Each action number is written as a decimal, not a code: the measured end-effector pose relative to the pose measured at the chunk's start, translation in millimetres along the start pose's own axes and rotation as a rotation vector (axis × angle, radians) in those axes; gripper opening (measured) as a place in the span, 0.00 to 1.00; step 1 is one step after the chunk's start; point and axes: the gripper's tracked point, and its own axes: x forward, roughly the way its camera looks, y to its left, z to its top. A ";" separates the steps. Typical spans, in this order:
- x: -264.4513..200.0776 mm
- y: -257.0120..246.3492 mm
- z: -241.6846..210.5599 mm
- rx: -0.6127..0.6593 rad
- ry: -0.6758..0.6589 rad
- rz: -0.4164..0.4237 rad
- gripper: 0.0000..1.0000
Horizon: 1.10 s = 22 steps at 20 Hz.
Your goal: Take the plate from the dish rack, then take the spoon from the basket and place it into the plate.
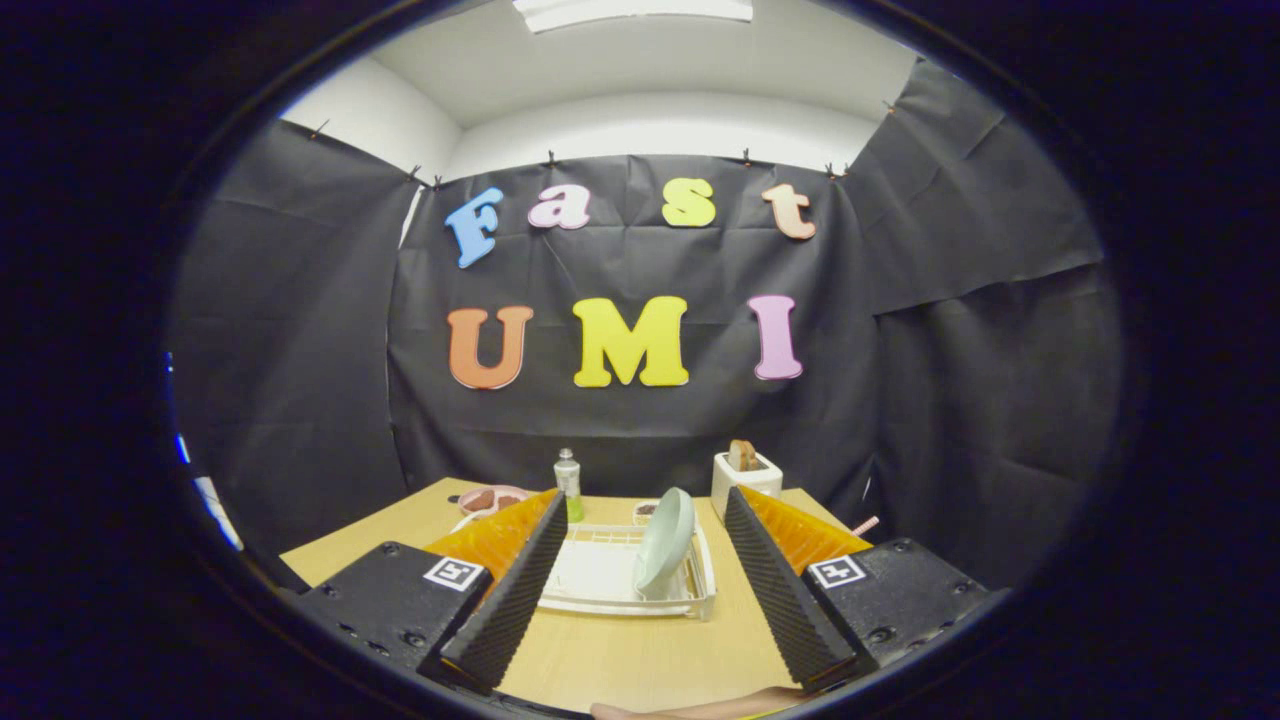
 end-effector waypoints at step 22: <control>241.6 -38.3 -42.9 -0.040 0.699 0.002 1.00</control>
